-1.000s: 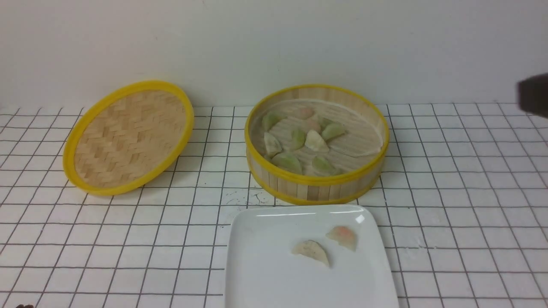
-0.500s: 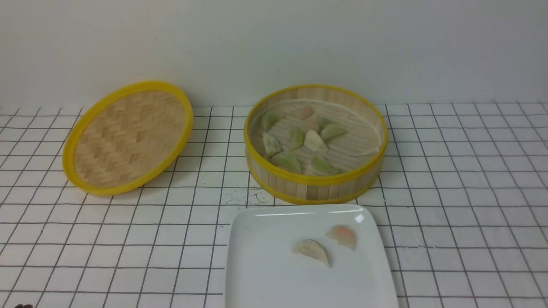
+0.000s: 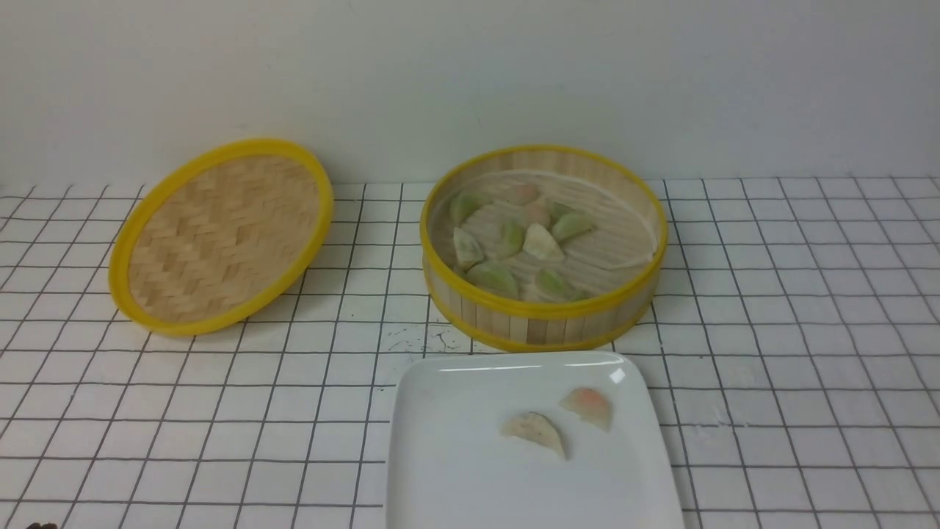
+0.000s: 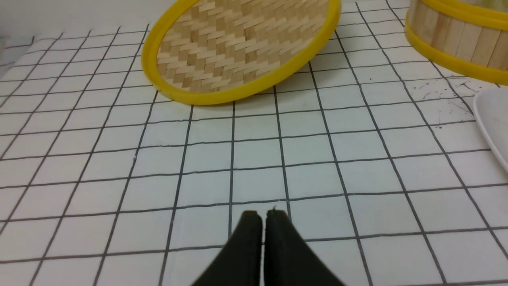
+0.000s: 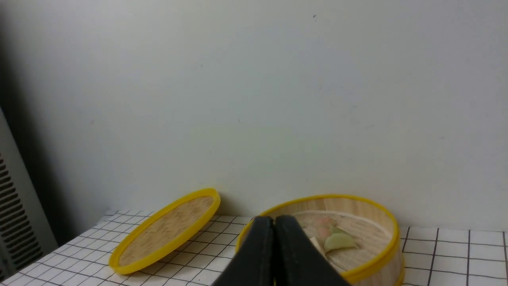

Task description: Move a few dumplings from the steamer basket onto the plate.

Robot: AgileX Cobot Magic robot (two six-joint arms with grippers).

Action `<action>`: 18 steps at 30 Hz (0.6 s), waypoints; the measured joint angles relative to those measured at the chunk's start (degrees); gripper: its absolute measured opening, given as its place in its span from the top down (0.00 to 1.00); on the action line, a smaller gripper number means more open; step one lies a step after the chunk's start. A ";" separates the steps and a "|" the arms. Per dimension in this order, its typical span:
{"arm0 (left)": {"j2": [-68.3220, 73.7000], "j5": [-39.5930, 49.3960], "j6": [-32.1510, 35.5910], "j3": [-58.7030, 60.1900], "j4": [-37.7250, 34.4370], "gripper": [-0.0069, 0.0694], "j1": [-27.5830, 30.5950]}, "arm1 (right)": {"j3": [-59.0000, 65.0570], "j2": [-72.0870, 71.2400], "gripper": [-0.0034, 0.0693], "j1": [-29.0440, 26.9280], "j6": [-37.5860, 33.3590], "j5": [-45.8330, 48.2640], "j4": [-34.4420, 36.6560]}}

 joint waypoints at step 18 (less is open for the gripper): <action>0.00 0.00 0.00 0.00 0.00 0.92 0.00 | 0.74 -0.06 0.97 -1.05 -30.89 -0.78 23.13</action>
